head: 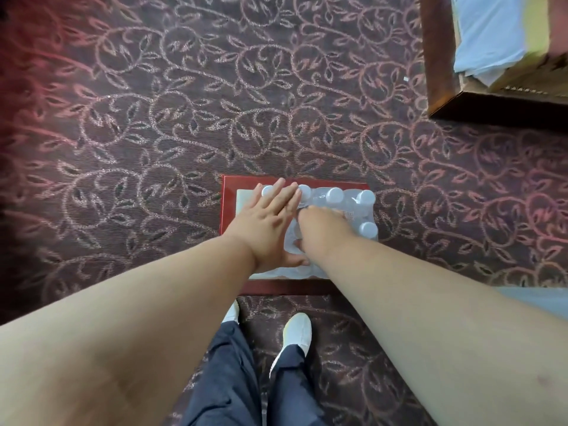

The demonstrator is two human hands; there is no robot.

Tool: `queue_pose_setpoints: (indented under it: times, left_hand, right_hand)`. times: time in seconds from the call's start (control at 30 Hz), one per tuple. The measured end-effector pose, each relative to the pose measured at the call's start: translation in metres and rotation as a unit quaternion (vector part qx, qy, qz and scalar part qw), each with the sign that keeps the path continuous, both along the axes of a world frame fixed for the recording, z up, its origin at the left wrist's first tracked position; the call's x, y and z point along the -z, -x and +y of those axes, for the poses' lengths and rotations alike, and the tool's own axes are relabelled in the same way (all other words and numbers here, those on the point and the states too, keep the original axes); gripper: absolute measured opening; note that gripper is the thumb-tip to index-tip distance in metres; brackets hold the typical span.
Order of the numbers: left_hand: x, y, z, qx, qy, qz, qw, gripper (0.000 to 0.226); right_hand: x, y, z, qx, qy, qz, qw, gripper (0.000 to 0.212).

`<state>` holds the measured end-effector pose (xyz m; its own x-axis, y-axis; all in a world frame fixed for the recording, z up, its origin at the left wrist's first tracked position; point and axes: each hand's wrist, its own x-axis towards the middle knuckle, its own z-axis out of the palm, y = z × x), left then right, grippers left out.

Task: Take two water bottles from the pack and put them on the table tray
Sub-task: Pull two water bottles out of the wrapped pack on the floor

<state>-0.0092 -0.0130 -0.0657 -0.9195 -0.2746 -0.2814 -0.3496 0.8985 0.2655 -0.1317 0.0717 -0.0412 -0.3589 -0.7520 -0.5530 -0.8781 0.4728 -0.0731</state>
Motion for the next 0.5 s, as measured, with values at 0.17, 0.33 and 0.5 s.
queue_pose_setpoints:
  times: [0.17, 0.33, 0.5]
  left_hand:
    - [-0.002, 0.001, -0.001, 0.000, -0.006, -0.012, 1.000, 0.128]
    - [-0.018, 0.009, 0.000, -0.044, -0.062, -0.011, 0.997, 0.126]
    - [-0.059, 0.025, 0.010, -0.260, -0.271, 0.072, 0.924, 0.097]
  right_hand:
    - [-0.017, 0.012, 0.008, -0.018, 0.015, -0.039, 0.999, 0.034]
    - [-0.074, 0.028, 0.029, 0.032, 0.148, -0.103, 0.983, 0.046]
    - [-0.124, 0.044, 0.023, 0.143, 0.264, -0.163, 0.940, 0.041]
